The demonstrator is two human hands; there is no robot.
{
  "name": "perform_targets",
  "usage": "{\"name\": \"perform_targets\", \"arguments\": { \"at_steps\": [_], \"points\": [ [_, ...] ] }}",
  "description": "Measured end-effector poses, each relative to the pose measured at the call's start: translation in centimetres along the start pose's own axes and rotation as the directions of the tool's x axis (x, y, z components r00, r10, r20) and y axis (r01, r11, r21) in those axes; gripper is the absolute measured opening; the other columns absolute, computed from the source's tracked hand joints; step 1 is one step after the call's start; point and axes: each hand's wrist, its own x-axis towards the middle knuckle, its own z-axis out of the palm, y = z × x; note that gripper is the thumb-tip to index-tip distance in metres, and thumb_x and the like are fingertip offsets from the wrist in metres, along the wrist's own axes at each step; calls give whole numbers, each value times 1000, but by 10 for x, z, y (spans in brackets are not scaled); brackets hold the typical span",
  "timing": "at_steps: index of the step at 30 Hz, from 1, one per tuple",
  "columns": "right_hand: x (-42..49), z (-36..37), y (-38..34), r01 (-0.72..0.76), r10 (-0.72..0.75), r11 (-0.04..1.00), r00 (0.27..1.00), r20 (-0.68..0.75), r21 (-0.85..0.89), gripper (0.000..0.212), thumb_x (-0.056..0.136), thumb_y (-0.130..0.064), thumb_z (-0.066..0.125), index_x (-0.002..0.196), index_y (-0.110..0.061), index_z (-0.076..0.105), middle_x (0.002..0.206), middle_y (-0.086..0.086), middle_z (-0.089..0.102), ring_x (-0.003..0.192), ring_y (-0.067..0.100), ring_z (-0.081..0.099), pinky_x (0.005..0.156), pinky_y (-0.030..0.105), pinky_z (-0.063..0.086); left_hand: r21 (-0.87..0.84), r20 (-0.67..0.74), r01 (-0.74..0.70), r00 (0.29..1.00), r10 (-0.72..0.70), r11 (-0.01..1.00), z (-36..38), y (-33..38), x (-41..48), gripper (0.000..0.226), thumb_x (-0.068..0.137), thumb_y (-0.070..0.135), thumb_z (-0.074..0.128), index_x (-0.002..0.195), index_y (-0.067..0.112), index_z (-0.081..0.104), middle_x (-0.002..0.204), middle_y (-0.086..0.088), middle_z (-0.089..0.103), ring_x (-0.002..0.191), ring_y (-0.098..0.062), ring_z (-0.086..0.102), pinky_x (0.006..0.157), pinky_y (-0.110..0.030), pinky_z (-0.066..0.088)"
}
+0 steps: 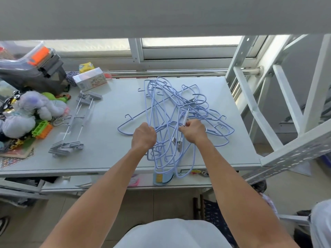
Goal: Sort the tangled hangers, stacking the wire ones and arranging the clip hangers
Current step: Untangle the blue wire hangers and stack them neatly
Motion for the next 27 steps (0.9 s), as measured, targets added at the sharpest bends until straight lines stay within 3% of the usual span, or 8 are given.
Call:
{"name": "perform_targets", "arguments": {
  "at_steps": [5,9,13,16,19,22,25,27],
  "points": [
    [1,2,1,40,-38,999,995,-90,24,29,84,-11,55,61,-12,37,58,5,41,55,21,41,50,28,32,-3,-66,-35,997,35,999,1,4,-3,27,97,23,35,76,8,43,74,-7,50,69,-25,48,60,-33,34],
    [-2,3,7,76,-69,996,988,-139,42,27,84,-7,50,62,-11,36,56,2,36,52,18,34,49,30,27,-34,-94,-36,995,33,999,3,3,-5,30,97,24,35,69,12,39,68,-4,48,65,-23,46,55,-32,31],
    [1,-5,18,111,-104,984,993,-58,137,36,82,-2,52,56,-16,31,53,0,29,50,17,28,51,30,24,-50,-141,-46,989,39,998,3,-3,-6,32,98,26,36,68,13,38,66,-4,48,64,-25,47,57,-32,32],
    [0,-14,24,34,-51,925,998,36,379,27,82,2,50,62,-11,40,53,2,28,47,16,28,47,27,24,-50,-161,-60,986,51,997,4,-6,-7,31,98,26,37,73,10,43,67,-5,50,65,-26,48,59,-33,33],
    [-6,-24,26,-112,31,771,990,140,627,13,87,7,48,82,-3,54,56,2,32,36,12,32,39,21,26,-51,-166,-69,984,60,996,6,-6,-7,30,98,27,37,75,9,45,69,-6,52,67,-27,50,58,-33,34],
    [-10,-32,35,-238,65,505,969,239,829,13,94,5,44,95,5,56,59,5,40,37,8,35,36,19,30,-48,-160,-68,985,59,997,7,-7,-6,30,98,27,38,76,8,47,70,-7,53,68,-27,51,60,-33,34],
    [-13,-32,48,-348,21,220,936,352,911,19,101,-8,38,109,1,52,65,1,44,40,6,39,38,18,36,-65,-141,-49,989,39,997,8,-8,-6,30,98,26,39,78,7,50,70,-5,53,67,-24,50,59,-32,34],
    [-16,-29,53,-371,-16,119,927,376,921,20,102,-11,37,111,-1,51,65,0,43,40,5,39,39,18,37,-70,-131,-38,991,28,997,9,-8,-7,30,99,27,39,79,7,51,69,-4,53,66,-23,50,58,-31,33]
  ]
}}
